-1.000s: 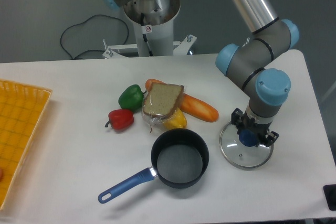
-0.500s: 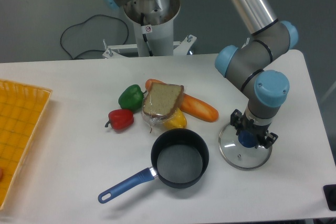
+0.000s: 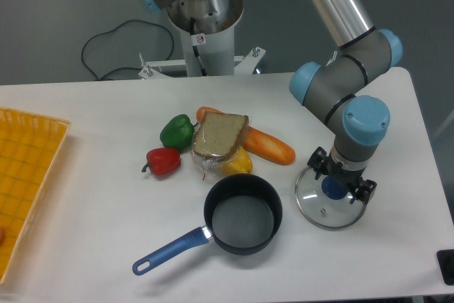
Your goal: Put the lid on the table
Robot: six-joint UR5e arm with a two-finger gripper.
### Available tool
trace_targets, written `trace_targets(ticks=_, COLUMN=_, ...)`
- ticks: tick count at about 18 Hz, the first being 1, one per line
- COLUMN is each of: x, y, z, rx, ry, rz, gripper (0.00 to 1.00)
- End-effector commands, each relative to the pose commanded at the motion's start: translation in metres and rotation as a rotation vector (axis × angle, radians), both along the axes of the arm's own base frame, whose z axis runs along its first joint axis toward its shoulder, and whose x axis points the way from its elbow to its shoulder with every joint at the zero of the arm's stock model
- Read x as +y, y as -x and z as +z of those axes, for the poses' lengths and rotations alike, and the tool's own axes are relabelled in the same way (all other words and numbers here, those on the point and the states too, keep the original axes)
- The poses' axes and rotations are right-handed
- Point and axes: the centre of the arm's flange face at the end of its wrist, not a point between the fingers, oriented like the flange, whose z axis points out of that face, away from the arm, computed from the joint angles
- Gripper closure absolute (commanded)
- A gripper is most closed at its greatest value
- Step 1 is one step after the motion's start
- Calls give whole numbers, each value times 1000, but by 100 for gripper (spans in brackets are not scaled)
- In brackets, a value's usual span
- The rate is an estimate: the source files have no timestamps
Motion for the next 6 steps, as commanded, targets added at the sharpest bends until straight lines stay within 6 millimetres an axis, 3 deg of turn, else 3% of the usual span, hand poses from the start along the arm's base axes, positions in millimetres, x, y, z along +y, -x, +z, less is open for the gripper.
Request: trace_targets(ticks=6, x=12, y=-18, z=47, rx=71, ry=-1, rz=-42, gripper=0)
